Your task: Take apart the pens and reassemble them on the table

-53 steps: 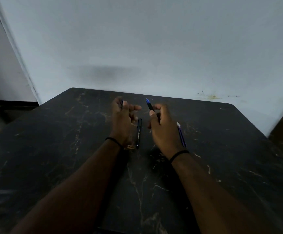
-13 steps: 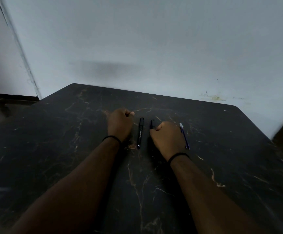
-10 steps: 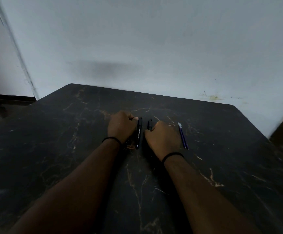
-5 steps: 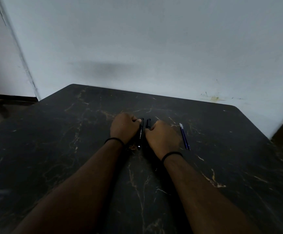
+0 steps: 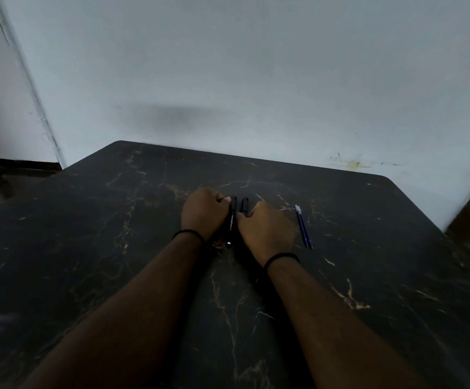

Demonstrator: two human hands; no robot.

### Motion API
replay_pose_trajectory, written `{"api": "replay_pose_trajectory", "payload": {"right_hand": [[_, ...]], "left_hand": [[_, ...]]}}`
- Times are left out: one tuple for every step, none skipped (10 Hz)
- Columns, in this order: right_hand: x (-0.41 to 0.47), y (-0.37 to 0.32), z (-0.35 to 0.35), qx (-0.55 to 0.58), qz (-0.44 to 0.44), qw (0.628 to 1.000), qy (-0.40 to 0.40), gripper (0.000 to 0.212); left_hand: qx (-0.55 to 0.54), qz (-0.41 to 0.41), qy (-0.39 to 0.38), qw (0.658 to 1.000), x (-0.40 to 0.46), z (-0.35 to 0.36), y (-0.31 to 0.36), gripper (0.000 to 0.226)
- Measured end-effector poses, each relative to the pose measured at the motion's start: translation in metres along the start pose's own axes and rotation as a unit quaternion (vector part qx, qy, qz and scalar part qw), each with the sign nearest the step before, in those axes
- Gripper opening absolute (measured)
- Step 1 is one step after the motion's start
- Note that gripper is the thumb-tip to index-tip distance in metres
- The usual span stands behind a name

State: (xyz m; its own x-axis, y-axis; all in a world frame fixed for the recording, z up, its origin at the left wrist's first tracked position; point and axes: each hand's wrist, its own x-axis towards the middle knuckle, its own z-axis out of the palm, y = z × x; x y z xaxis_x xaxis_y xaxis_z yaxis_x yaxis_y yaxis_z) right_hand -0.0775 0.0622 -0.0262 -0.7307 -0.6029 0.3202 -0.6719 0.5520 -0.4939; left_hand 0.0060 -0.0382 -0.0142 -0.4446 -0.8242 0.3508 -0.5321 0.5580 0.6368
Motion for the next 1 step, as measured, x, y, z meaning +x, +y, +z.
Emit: {"api": "replay_pose_trajectory", "payload": {"right_hand": [[-0.0038, -0.0026, -0.0054, 0.029, 0.02, 0.999, 0.01, 0.041]], "left_hand": [[-0.016, -0.004, 0.003, 1.0, -0.0036, -0.0019, 0.0016, 0.036]]}}
